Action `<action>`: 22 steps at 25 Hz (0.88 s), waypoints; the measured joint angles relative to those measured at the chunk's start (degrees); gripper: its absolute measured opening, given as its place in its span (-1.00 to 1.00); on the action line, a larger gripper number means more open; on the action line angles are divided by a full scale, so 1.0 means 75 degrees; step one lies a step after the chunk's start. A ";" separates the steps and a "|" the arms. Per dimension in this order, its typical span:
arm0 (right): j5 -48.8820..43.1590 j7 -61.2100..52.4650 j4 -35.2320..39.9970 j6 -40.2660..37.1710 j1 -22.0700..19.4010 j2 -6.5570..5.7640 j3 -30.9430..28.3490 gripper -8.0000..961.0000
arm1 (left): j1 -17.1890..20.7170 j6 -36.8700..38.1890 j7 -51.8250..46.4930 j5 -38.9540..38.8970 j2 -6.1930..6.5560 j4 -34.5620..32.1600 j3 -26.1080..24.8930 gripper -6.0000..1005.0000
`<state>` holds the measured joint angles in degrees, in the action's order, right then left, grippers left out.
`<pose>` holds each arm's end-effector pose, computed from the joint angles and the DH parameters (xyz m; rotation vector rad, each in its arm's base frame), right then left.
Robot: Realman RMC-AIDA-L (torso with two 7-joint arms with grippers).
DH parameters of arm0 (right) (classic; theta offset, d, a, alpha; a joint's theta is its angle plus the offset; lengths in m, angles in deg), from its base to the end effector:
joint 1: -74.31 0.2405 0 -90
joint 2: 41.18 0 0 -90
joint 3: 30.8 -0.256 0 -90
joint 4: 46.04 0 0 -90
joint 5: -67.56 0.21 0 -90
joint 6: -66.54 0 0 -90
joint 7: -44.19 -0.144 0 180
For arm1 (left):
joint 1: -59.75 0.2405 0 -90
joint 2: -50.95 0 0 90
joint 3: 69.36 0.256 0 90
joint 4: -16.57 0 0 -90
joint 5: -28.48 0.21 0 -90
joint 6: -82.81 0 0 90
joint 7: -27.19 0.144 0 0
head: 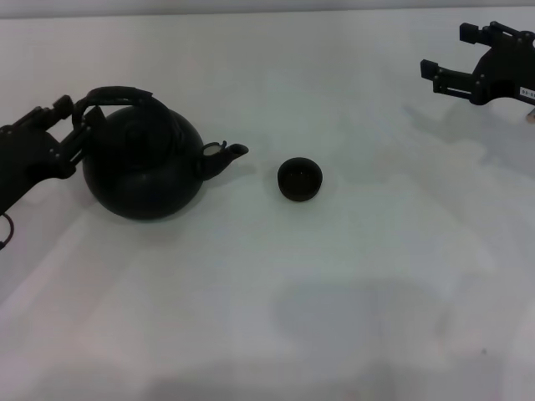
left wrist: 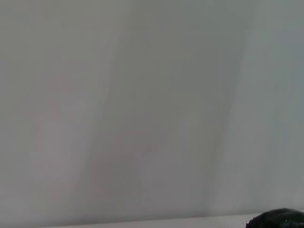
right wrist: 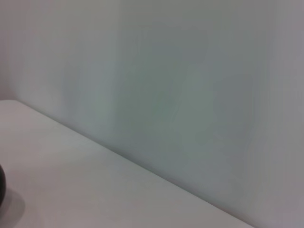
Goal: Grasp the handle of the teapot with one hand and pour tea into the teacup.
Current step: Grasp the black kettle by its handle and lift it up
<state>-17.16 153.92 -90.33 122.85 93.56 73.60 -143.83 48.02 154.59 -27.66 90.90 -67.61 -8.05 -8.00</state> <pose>0.3006 0.3594 0.0245 -2.3113 0.4904 0.4553 -0.3427 0.2774 -0.0046 -2.0485 -0.7740 -0.8714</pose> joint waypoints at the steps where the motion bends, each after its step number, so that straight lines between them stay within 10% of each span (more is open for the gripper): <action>1: 0.0016 0.0008 0.0004 0.0001 -0.0004 0.0000 0.0000 0.79 | -0.0028 -0.0013 -0.0012 0.0059 0.0000 0.0000 0.0000 0.09; 22: 0.0252 0.0345 0.0316 -0.0075 0.0008 0.0000 0.0001 0.79 | -0.0061 -0.0021 -0.0485 0.0581 -0.0036 -0.0794 -0.0083 -0.57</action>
<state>-15.28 156.51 -87.97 122.28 93.62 73.60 -143.82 47.56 154.44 -31.29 95.27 -67.88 -14.01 -8.63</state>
